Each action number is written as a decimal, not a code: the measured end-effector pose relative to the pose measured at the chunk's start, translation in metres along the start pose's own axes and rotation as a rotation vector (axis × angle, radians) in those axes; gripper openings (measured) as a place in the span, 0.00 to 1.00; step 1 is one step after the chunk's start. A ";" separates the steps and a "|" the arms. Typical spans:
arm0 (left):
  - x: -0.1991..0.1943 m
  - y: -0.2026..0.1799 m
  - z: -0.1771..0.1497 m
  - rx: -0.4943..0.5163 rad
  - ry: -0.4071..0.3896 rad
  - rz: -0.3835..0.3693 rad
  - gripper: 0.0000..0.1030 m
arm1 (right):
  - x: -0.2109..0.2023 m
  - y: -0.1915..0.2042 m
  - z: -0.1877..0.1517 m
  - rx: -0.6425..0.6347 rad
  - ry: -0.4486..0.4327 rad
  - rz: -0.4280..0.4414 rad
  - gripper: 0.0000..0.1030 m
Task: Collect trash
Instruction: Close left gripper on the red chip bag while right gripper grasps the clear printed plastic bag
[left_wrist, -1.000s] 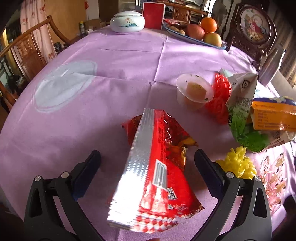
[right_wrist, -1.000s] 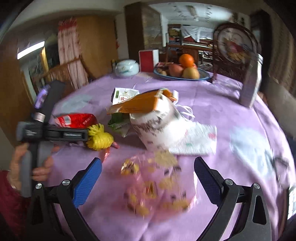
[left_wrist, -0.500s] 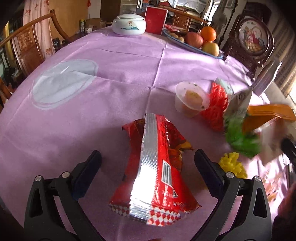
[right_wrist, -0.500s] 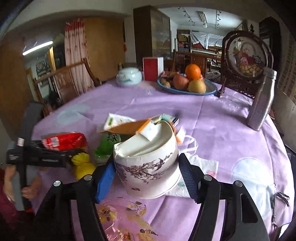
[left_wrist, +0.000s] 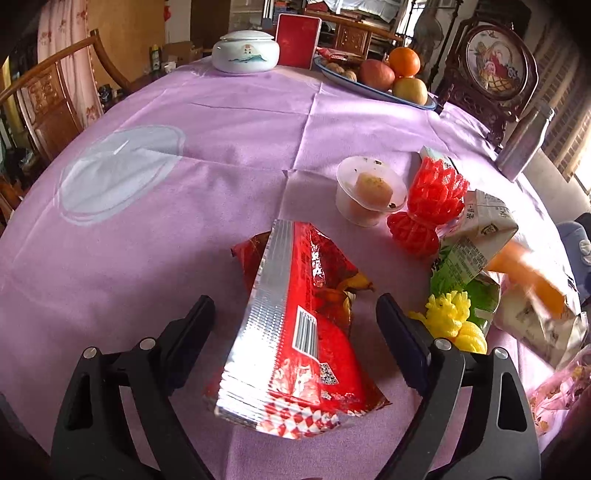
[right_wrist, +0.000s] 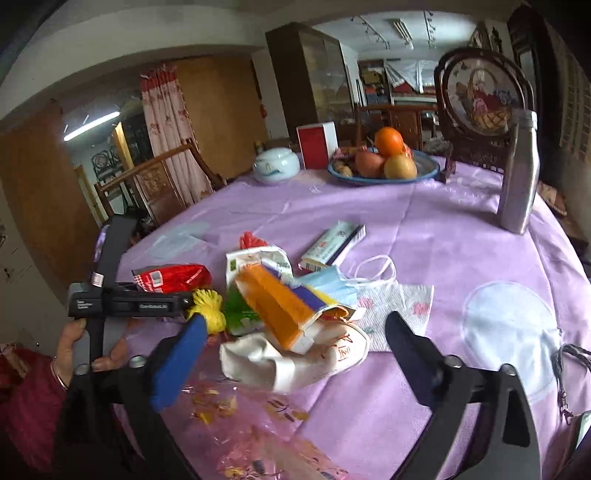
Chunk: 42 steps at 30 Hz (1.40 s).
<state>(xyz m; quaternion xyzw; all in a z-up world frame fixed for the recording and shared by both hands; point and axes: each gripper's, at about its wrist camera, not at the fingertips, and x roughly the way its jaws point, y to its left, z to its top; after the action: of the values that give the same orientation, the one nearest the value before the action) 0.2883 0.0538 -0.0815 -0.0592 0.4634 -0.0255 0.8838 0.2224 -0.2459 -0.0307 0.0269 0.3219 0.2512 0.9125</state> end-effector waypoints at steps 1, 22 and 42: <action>0.000 0.000 0.000 0.001 0.000 0.003 0.84 | -0.001 0.003 0.000 -0.009 -0.002 0.007 0.94; 0.000 0.001 -0.001 -0.001 -0.003 0.001 0.84 | -0.005 -0.004 -0.020 -0.035 0.168 -0.107 0.94; -0.024 -0.012 -0.013 0.085 -0.077 -0.095 0.48 | -0.020 -0.031 -0.090 0.097 0.258 -0.146 0.57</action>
<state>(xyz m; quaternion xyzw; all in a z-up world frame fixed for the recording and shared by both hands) 0.2639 0.0434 -0.0677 -0.0444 0.4242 -0.0846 0.9005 0.1690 -0.2925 -0.0968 0.0148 0.4491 0.1697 0.8771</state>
